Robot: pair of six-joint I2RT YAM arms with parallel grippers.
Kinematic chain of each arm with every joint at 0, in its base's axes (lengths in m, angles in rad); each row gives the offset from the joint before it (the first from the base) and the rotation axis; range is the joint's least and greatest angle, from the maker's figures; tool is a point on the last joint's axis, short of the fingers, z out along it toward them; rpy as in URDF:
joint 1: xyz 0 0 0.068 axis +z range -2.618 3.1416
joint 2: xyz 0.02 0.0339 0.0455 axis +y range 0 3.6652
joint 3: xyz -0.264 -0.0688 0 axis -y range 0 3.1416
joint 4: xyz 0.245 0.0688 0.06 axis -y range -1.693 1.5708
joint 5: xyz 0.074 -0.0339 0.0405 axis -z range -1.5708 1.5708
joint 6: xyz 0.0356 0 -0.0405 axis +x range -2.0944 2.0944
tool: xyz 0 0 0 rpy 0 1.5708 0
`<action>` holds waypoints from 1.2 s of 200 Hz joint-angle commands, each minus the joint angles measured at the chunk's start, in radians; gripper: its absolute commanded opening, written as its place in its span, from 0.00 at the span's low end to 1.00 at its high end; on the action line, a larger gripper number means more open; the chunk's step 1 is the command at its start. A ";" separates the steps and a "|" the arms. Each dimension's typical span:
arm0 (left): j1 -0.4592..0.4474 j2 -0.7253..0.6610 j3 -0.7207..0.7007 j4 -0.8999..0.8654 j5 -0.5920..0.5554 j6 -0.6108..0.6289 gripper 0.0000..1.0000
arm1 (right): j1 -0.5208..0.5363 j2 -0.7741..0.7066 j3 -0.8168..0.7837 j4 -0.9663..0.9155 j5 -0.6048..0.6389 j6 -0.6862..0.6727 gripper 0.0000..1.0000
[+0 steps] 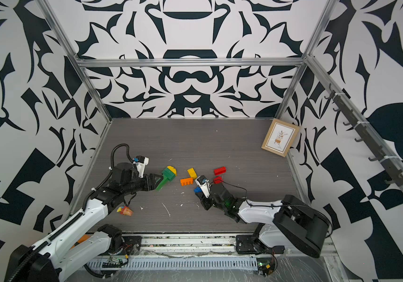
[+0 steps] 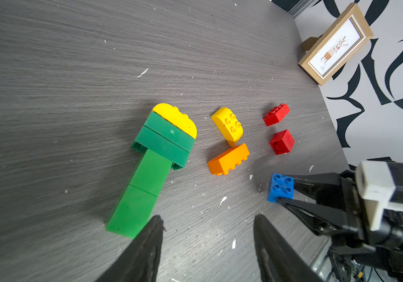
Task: Assemble an ice cream with lego
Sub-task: Place the lego brick at the center of the board.
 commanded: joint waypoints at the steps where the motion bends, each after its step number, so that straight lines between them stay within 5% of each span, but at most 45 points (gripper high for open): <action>1: -0.001 -0.010 -0.028 0.024 0.027 -0.001 0.62 | 0.013 0.125 -0.032 0.469 0.006 -0.009 0.15; 35: -0.001 -0.072 -0.062 0.018 0.013 -0.012 0.62 | 0.031 0.312 -0.071 0.741 0.046 -0.010 0.18; 122: -0.001 -0.113 -0.068 -0.014 -0.004 -0.010 0.63 | 0.032 0.416 -0.084 0.740 0.040 -0.002 0.42; 191: -0.001 -0.106 -0.059 -0.017 -0.009 -0.007 0.63 | 0.036 0.351 -0.129 0.722 0.098 0.018 0.55; 217: -0.001 -0.100 -0.038 -0.044 -0.032 0.000 0.63 | 0.035 0.166 -0.067 0.439 0.142 0.105 0.57; 240: -0.001 -0.108 -0.028 -0.057 -0.056 0.017 0.63 | 0.036 -0.117 0.121 -0.239 0.253 0.194 0.59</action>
